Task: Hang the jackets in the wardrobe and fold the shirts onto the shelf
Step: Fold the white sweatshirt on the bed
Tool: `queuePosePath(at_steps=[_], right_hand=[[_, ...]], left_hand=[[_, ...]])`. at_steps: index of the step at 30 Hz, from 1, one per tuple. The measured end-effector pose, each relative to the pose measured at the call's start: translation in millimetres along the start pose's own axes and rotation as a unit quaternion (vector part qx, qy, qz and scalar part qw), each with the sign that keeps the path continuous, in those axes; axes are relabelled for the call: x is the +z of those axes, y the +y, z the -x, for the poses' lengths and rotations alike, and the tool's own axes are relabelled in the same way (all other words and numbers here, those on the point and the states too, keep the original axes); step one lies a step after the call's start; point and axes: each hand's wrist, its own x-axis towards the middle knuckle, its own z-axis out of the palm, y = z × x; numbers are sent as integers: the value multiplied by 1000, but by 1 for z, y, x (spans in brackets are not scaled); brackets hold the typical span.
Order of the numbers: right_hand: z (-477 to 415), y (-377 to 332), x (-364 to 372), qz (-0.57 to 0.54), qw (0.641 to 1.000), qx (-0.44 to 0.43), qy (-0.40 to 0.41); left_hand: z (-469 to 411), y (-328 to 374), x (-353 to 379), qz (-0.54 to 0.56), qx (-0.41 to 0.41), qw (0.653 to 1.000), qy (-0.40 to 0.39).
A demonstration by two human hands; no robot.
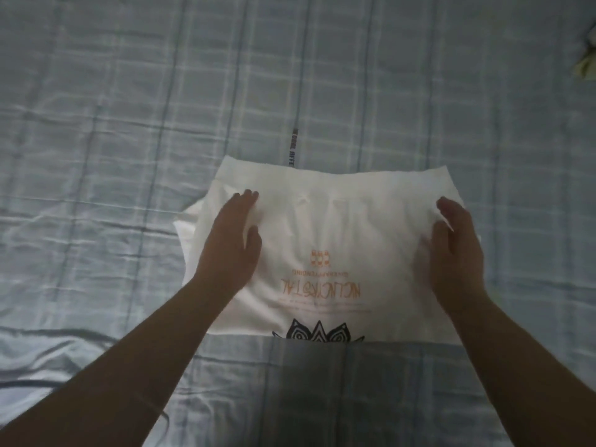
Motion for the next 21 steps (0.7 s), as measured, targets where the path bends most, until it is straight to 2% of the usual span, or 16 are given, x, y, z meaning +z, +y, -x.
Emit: queuePosePath(at_steps=[2, 4, 6, 9, 15, 21], right_hand=[[31, 12, -6, 100, 989, -106, -34], [55, 21, -9, 185, 965, -180, -55], [72, 31, -12, 244, 946, -206, -57], [84, 50, -13, 297, 931, -206, -47], [81, 79, -5, 365, 911, -188, -36], [77, 73, -4, 359, 915, -173, -62]], left_hand=[[25, -1, 5, -137, 69, 988, -30], [48, -5, 7, -208, 77, 974, -47], [71, -14, 8, -240, 61, 967, -57], [96, -37, 11, -269, 46, 960, -61], [106, -73, 27, -308, 71, 948, -40], [100, -61, 26, -351, 53, 932, -72]])
